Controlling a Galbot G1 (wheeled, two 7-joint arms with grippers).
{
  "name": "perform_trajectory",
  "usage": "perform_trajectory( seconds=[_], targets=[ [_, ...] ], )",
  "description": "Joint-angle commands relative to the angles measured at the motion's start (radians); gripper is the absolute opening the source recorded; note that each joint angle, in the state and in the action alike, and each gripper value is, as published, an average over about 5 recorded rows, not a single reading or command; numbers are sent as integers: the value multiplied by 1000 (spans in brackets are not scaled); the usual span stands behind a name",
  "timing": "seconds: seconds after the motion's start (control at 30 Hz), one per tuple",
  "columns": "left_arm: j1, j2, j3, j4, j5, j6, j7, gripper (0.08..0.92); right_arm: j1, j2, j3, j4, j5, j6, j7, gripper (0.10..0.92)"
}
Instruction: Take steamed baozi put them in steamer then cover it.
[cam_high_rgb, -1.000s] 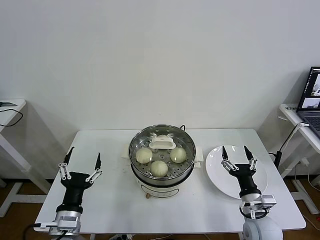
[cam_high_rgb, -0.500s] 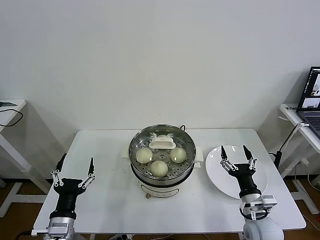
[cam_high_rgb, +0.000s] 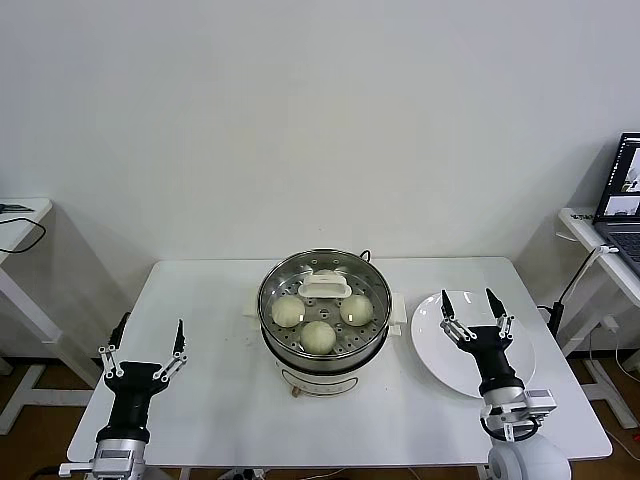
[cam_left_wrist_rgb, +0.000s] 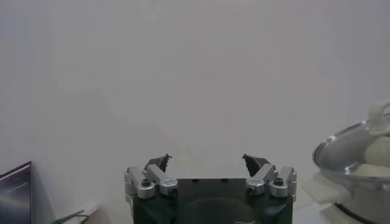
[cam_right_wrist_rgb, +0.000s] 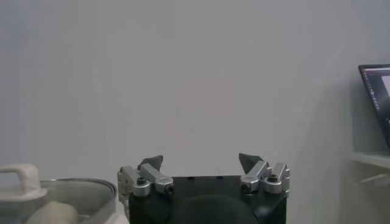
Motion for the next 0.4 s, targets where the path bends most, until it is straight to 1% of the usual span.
perform_trajectory(
  seconds=[0.03, 0.4],
  targets=[
    [8, 5, -8, 1, -8, -6, 3, 823, -4, -4, 3, 6, -2, -4, 0, 823],
    [19, 9, -8, 10, -7, -9, 10, 823, -11, -8, 5, 15, -3, -6, -2, 823]
  ],
)
